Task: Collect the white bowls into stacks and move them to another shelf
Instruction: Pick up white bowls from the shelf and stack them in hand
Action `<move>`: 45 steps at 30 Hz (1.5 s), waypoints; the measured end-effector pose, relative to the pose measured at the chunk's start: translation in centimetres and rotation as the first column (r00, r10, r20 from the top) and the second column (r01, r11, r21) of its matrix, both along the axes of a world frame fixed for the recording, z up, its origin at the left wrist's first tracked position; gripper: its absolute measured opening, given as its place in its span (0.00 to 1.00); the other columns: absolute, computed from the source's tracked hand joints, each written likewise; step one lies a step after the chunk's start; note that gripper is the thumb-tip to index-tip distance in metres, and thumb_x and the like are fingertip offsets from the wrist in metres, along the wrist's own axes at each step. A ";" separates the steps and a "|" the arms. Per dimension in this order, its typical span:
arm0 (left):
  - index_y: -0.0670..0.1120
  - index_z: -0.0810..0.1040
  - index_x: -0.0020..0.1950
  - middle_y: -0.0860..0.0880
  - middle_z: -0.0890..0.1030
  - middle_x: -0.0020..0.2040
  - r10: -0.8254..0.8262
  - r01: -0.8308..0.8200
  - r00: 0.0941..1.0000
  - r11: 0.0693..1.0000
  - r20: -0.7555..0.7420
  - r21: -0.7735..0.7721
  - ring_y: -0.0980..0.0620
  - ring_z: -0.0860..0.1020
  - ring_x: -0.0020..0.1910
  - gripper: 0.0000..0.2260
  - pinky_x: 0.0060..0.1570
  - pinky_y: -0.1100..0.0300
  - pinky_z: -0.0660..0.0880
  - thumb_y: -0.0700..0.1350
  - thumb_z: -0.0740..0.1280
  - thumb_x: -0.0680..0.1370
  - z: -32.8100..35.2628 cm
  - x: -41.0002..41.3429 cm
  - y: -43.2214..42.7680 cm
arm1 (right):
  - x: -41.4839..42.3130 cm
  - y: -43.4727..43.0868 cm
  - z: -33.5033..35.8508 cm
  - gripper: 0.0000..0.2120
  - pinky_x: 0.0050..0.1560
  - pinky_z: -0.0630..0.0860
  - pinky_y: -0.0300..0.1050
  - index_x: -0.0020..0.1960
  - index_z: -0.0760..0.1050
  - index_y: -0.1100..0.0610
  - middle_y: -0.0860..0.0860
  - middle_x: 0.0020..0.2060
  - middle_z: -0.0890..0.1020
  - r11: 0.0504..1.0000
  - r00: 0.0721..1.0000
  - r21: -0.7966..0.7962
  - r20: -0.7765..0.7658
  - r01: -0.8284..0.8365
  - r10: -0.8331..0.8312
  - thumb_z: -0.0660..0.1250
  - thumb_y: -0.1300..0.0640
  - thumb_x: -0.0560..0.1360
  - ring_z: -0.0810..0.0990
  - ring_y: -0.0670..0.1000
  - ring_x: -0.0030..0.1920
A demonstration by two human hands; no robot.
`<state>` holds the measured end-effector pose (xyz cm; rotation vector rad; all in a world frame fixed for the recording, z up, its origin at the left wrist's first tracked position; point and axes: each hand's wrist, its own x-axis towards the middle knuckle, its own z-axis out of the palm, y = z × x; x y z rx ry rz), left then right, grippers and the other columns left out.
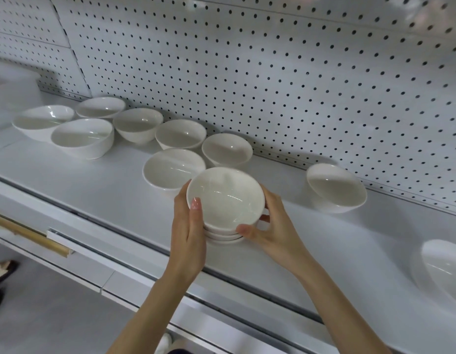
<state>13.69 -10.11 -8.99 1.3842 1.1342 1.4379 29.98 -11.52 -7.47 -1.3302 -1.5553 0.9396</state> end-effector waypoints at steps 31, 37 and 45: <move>0.51 0.72 0.69 0.49 0.76 0.67 -0.081 0.113 0.924 0.992 0.373 -0.065 0.48 0.72 0.68 0.28 0.69 0.43 0.65 0.65 0.54 0.76 4.5 -3.3 -0.7 | -7.0 -1.5 3.5 0.47 0.51 0.75 0.31 0.65 0.67 0.45 0.42 0.59 0.80 0.993 0.886 -0.082 -0.450 0.089 -0.117 0.71 0.24 0.52 0.78 0.40 0.59; 0.51 0.73 0.67 0.50 0.78 0.64 -0.057 0.085 0.930 0.995 0.364 -0.061 0.49 0.75 0.65 0.29 0.67 0.44 0.69 0.67 0.55 0.74 5.8 -9.6 1.3 | -13.6 0.4 4.9 0.44 0.55 0.74 0.34 0.65 0.67 0.43 0.41 0.59 0.80 0.995 0.887 -0.039 -0.451 0.096 -0.103 0.71 0.25 0.55 0.77 0.42 0.62; 0.50 0.73 0.68 0.50 0.79 0.62 -0.029 0.085 0.928 0.987 0.372 -0.134 0.52 0.77 0.63 0.33 0.63 0.51 0.74 0.68 0.56 0.70 4.3 -21.0 5.8 | -25.5 4.4 3.3 0.32 0.51 0.74 0.29 0.66 0.67 0.45 0.36 0.56 0.81 0.991 0.853 -0.082 -0.506 0.105 -0.133 0.67 0.38 0.64 0.78 0.37 0.58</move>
